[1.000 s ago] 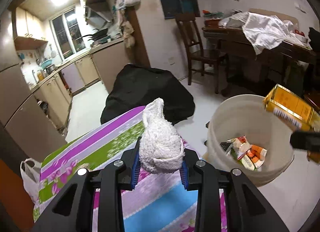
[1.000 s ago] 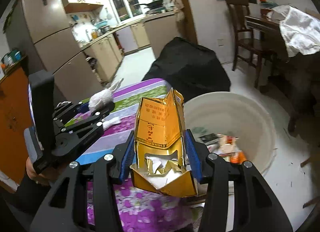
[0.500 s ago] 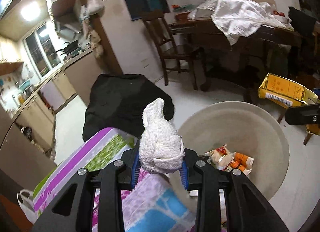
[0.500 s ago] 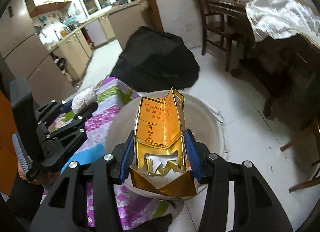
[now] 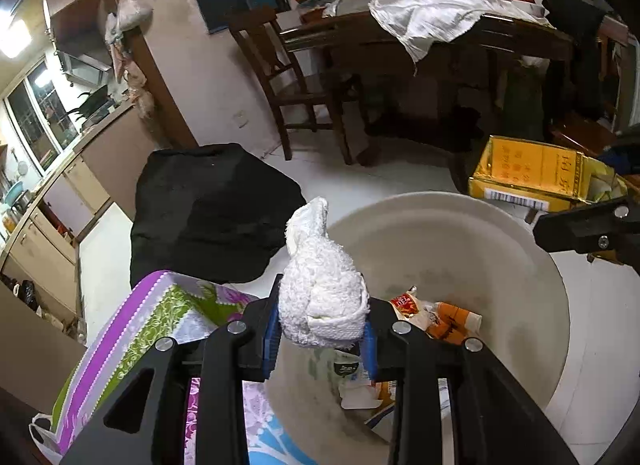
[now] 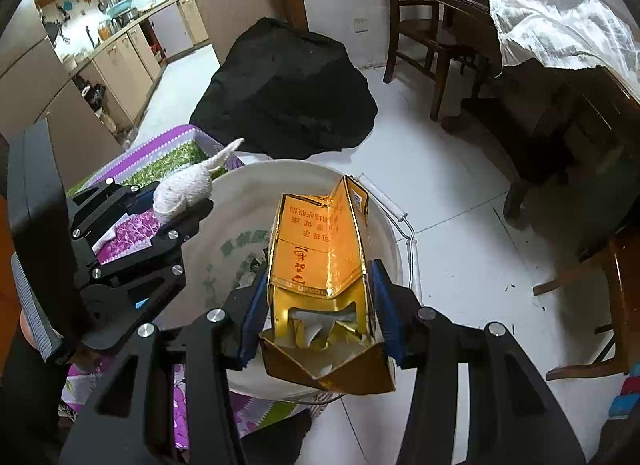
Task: Collect trash
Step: 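Carry the gold box in the right tool while the left tool carries the towel over the bucket, then open both tools to drop the gold box and towel into the bucket, then move both open tools back over the table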
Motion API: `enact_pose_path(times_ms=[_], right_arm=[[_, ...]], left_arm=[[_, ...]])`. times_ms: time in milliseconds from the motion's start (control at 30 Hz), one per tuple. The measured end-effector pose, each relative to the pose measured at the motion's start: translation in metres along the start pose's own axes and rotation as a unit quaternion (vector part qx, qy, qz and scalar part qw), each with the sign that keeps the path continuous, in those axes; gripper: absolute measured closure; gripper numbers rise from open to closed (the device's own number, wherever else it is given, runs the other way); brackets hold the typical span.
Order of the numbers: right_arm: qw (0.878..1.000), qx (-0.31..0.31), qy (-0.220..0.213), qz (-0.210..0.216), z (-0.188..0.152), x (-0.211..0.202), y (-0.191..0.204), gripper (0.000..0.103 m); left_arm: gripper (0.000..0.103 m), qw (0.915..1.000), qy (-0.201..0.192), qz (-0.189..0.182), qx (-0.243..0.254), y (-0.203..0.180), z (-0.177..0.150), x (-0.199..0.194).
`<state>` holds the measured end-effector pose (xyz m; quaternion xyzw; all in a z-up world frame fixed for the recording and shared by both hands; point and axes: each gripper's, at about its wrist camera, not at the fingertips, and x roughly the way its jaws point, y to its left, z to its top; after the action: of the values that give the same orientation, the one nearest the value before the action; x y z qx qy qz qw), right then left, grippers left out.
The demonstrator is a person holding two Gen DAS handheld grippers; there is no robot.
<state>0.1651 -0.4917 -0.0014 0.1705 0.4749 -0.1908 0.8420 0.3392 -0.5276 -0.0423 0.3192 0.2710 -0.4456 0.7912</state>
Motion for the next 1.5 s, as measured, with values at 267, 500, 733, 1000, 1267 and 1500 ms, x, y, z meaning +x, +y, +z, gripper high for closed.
enact_pose_path(times_ms=[267,500,733,1000,1267,1500], right_arm=[[1.0,-0.008,0.016,-0.006,0.002,0.013,-0.001,0.056],[1.0,-0.014,0.023,-0.012,0.008,0.018,-0.003,0.056],[0.999,-0.012,0.03,-0.009,0.01,0.033,-0.004,0.05],[0.999,-0.004,0.029,-0.015,0.008,0.039,-0.009,0.047],[0.999,-0.014,0.035,-0.02,0.004,0.043,-0.005,0.047],[0.999,-0.013,0.042,-0.011,-0.006,0.048,0.004,0.047]], left_arm=[[0.07,0.9999,0.008,-0.011,0.002,0.0,-0.009,0.007],[0.07,0.9989,0.025,-0.04,0.0,0.006,-0.014,0.014],[0.051,0.9982,0.038,-0.042,-0.018,0.007,-0.022,0.025],[0.045,0.9985,0.035,-0.037,-0.02,0.015,-0.028,0.027],[0.045,0.9984,0.031,-0.042,-0.021,0.013,-0.03,0.022],[0.045,0.9979,0.025,-0.048,-0.035,0.021,-0.041,0.01]])
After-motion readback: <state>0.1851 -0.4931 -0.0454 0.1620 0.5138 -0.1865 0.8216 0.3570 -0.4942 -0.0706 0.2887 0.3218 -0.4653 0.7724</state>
